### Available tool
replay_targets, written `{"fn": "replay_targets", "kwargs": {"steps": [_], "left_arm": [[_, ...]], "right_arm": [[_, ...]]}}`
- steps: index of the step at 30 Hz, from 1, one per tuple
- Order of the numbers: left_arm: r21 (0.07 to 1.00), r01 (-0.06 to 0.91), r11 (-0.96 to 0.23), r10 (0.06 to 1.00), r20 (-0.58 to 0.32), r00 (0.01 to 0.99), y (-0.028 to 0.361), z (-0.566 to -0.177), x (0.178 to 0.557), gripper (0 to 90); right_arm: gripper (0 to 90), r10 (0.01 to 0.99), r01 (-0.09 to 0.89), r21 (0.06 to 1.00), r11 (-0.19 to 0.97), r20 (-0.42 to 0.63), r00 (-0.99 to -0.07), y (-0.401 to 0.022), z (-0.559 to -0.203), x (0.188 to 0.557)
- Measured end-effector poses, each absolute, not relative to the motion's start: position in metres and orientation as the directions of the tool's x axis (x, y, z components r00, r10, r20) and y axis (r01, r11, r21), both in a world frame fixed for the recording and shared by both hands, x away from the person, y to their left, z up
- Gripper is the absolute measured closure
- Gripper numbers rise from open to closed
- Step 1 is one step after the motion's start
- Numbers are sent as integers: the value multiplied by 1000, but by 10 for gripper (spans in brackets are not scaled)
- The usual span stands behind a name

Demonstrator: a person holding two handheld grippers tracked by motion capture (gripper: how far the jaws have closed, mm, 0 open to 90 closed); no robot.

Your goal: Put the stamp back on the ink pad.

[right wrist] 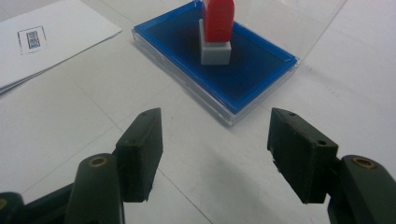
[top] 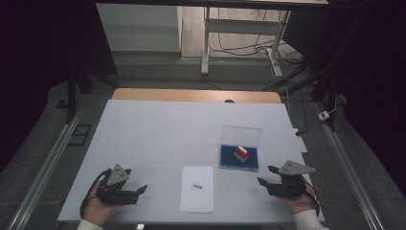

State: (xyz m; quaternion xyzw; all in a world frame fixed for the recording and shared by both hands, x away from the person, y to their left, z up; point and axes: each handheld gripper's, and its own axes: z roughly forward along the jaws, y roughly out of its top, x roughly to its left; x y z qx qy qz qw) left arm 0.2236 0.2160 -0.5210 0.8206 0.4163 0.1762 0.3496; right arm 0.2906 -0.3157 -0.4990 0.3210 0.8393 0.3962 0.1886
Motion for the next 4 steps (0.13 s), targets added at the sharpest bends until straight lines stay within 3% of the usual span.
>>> {"fn": "replay_targets", "kwargs": {"steps": [4], "left_arm": [[721, 560, -409, 808, 1, 589, 216, -521, 224, 179]], "right_arm": [[353, 679, 371, 793, 483, -72, -731, -314, -498, 289]]}}
